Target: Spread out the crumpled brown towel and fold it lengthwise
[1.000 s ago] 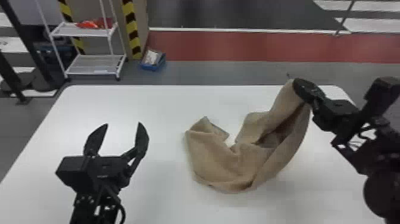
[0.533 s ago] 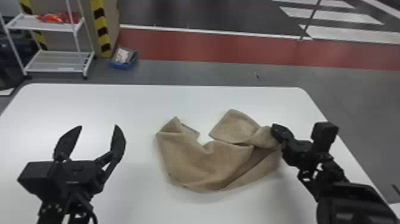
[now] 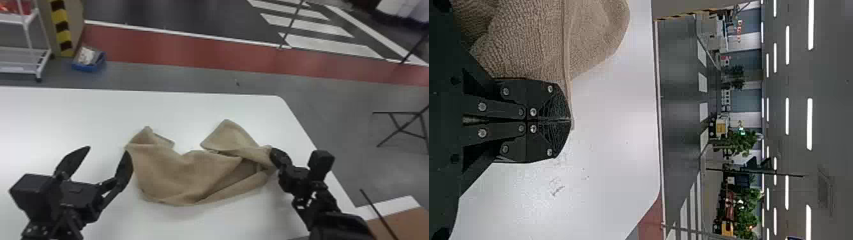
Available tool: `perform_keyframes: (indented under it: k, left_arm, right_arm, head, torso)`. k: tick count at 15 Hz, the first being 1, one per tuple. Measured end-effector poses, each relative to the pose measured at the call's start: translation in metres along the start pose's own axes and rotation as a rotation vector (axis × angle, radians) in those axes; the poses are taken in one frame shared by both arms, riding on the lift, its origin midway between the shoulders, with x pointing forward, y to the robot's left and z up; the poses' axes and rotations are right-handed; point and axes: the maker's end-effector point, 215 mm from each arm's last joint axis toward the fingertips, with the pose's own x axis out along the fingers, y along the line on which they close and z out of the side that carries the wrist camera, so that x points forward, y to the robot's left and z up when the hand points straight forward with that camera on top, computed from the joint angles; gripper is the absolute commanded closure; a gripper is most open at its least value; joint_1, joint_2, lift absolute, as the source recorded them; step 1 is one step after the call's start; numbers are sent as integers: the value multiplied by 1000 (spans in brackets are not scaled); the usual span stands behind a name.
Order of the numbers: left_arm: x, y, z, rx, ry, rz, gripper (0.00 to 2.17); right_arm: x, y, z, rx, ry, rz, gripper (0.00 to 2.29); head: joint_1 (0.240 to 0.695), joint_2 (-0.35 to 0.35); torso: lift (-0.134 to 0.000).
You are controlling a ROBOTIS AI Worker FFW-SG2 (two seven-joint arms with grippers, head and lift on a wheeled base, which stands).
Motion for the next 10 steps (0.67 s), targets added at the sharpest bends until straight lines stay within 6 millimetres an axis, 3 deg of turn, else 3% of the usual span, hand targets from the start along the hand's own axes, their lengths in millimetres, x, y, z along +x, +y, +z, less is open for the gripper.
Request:
perform_keyframes:
  k: [3,5,10]
  left_arm:
    - [11,-39,-34,-19,128,-122,221]
    - [14,-45,-45,-28,169,-134,333]
    - [19,-51,-64,-46,230,-150,336]
  right_arm:
    - [-7,3,0,-9,-2,14,1892]
    - [-9,6,1,-13,-6,20,1892]
    - [-10,7,0,-18,-10,30,1892]
  head:
    - [695,-350]
    - [695,-350]
    - [695,-350]
  torso:
    - [-124]
    - [-124]
    - [-124]
